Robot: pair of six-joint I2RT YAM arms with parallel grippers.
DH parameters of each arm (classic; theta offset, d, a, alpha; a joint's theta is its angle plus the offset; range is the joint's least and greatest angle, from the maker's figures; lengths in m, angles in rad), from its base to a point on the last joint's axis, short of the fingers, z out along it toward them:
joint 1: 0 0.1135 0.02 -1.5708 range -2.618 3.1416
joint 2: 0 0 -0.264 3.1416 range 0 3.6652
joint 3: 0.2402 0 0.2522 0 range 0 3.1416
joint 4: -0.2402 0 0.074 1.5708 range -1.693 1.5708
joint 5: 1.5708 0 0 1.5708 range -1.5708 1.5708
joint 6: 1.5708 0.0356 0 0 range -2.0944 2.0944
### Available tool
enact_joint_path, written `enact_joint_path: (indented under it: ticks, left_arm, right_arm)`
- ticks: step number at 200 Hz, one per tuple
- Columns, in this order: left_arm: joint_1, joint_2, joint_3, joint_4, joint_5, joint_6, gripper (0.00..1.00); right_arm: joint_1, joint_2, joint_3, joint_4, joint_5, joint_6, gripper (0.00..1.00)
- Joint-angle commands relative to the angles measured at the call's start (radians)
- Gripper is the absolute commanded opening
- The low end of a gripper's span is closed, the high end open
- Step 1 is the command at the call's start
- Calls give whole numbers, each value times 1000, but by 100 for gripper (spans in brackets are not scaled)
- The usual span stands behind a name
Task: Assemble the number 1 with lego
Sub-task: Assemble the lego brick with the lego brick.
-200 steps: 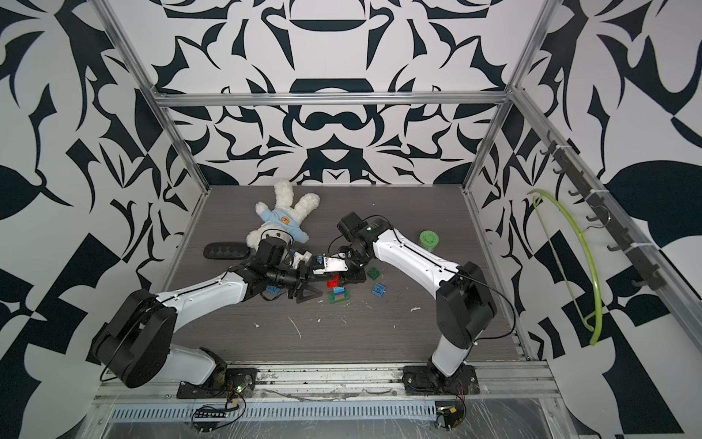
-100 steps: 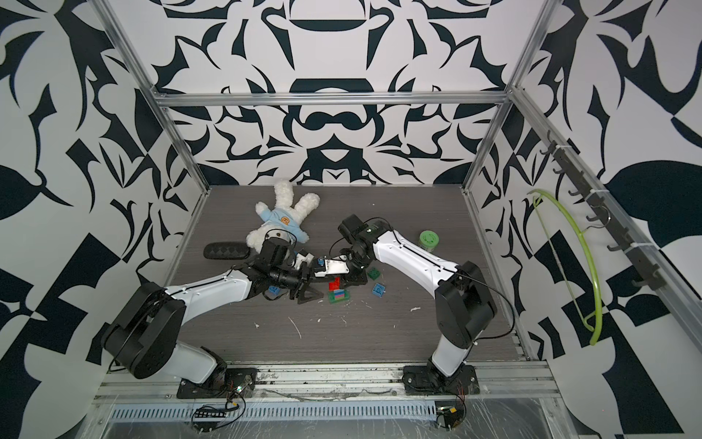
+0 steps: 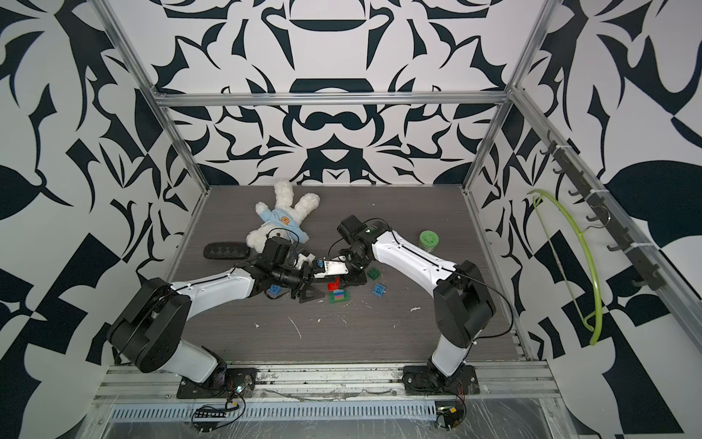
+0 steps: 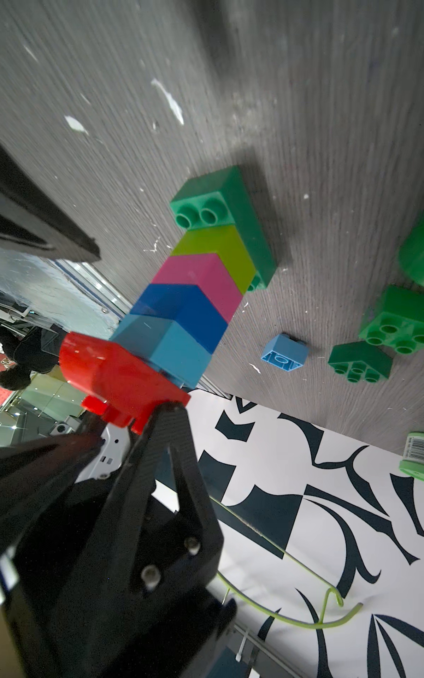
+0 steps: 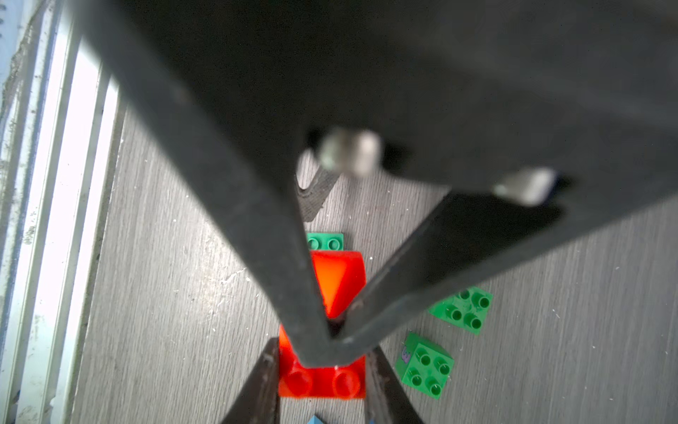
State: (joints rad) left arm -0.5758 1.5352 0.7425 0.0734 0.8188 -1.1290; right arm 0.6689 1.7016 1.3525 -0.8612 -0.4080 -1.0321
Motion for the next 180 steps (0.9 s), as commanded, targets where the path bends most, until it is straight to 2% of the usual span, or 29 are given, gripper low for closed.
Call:
enact_joint_path:
  ticks: [1, 75, 125, 156, 180]
  left_arm:
    - [4, 14, 34, -49, 22, 32, 78]
    - [4, 48, 99, -284, -15, 145, 71]
    - [5, 64, 118, -329, -34, 162, 74]
    - [4, 44, 118, -309, -24, 155, 77]
    - [4, 14, 100, -269, -11, 149, 83]
  right_arm:
    - [3, 16, -14, -16, 12, -20, 0]
    - [5, 14, -82, 16, 29, -6, 0]
    - [5, 7, -102, 41, 33, 14, 0]
    - [5, -8, -53, 54, -13, 65, 21]
    - [1, -34, -27, 64, -42, 109, 40]
